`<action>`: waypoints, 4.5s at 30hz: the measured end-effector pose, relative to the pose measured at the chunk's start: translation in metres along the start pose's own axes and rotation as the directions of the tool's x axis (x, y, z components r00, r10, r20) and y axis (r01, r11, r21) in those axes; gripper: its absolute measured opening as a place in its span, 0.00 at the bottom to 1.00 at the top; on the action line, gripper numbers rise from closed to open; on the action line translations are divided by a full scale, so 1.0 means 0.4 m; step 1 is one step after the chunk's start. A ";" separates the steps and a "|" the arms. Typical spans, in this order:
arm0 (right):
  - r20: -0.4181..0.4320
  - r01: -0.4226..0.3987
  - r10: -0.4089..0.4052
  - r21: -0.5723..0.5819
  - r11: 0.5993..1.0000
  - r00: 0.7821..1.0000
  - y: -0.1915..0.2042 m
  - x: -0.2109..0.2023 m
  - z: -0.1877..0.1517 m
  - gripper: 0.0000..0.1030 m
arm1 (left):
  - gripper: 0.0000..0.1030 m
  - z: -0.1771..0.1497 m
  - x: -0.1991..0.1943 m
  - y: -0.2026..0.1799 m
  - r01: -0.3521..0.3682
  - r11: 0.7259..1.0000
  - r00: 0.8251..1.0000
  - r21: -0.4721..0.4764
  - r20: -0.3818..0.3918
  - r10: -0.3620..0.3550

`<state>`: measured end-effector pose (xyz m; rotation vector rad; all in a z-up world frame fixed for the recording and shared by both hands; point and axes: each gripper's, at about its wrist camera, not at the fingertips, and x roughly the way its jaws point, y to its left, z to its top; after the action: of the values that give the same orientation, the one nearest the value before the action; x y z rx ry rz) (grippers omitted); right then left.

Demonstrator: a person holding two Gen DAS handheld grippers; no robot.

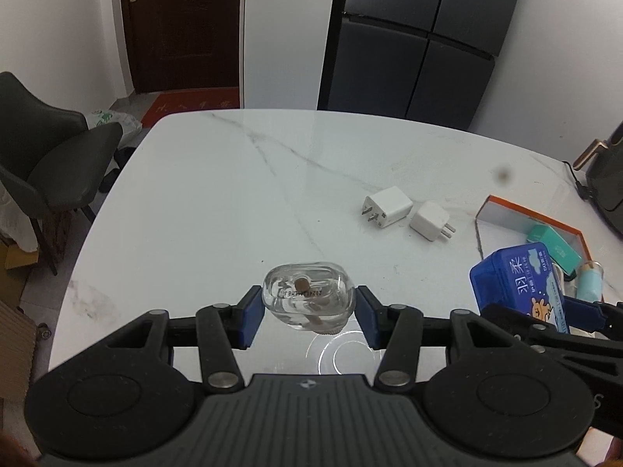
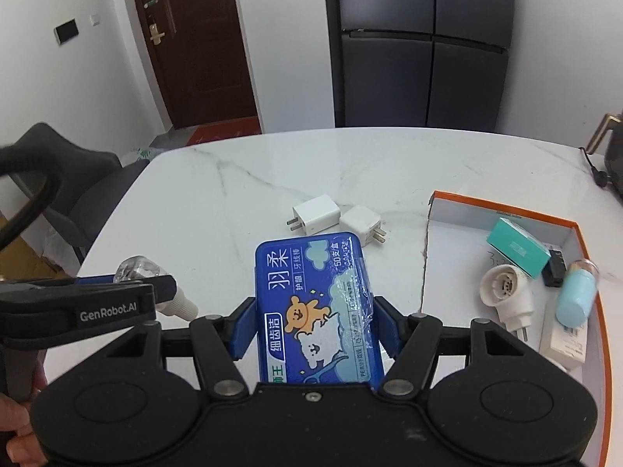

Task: Organize rigid objects
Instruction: 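Lift glass bottle in left tool and blue tissue pack in right tool toward orange-rimmed box, then carry glass bottle in left tool and tissue pack in right tool over the box, then release glass bottle from left tool into box while right tool releases tissue pack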

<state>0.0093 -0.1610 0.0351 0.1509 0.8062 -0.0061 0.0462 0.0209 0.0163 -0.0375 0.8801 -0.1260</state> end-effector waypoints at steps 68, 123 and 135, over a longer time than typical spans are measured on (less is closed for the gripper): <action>0.061 0.109 -0.118 0.135 0.985 0.991 -0.354 -0.175 -0.089 0.73 | 0.49 -0.080 -0.039 -0.356 0.074 0.989 0.997 0.131 -0.001 -0.074; 0.021 0.204 -0.219 0.286 0.936 0.976 -0.627 -0.213 -0.161 0.74 | 0.50 -0.143 0.018 -0.666 0.195 0.943 0.981 0.271 -0.081 -0.179; -0.001 0.191 -0.198 0.266 0.945 0.980 -0.651 -0.171 -0.149 0.74 | 0.48 -0.150 0.046 -0.675 0.184 0.950 0.981 0.253 -0.102 -0.163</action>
<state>-0.0971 -0.4141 0.0092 0.3228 0.7895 -0.3032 -0.0142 -0.2481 -0.0132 0.1382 0.9336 -0.4108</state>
